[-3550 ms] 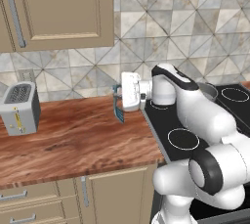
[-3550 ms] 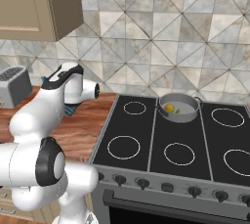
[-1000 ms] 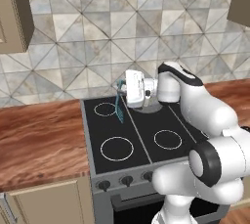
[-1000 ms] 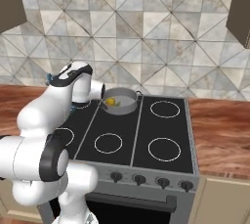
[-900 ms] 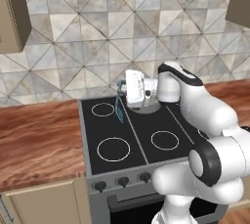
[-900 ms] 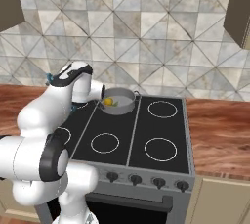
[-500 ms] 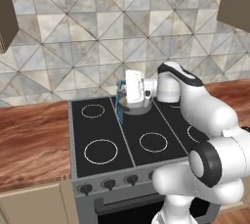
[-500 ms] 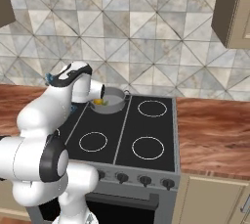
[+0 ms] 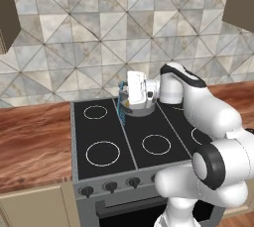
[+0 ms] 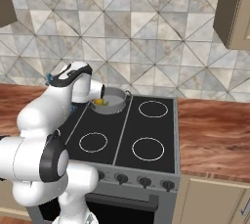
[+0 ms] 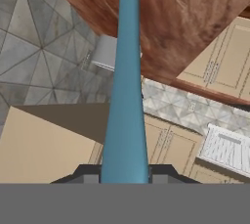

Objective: Put the lemon and lemon wedge in the pot. Retrieve the spatula and lightly stir the vegetables in the pot.

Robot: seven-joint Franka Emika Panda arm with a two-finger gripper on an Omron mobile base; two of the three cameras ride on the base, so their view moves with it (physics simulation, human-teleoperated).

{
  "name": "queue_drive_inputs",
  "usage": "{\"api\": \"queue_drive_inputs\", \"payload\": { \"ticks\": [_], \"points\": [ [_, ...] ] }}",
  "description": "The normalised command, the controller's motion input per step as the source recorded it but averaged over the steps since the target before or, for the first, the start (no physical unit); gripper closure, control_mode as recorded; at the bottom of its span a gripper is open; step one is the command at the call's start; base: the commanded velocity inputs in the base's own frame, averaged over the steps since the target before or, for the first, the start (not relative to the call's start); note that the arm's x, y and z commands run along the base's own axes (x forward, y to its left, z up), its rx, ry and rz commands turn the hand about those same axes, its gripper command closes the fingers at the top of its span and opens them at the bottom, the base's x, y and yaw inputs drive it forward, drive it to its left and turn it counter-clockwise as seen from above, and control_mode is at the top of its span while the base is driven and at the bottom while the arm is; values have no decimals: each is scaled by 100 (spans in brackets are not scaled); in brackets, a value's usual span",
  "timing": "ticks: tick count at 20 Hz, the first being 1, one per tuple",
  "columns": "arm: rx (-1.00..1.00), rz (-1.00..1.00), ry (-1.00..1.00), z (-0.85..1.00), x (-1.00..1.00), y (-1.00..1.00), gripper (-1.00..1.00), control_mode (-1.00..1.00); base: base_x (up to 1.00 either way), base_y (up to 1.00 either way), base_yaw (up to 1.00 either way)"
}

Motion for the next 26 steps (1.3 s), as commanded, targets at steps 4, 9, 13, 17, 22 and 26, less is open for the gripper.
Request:
{"api": "queue_drive_inputs", "payload": {
  "ticks": [4,9,13,17,22,26],
  "points": [
    [0,0,0,0,0,0,100,100,0,0,0],
    [0,0,0,0,0,0,100,100,0,0,0],
    [0,0,0,0,0,0,100,-100,0,0,0],
    [0,0,0,0,0,0,100,-100,0,0,0],
    [1,1,11,4,18,-4,100,-100,0,0,0],
    [14,15,31,31,52,-14,100,-100,0,0,0]
  ]
}}
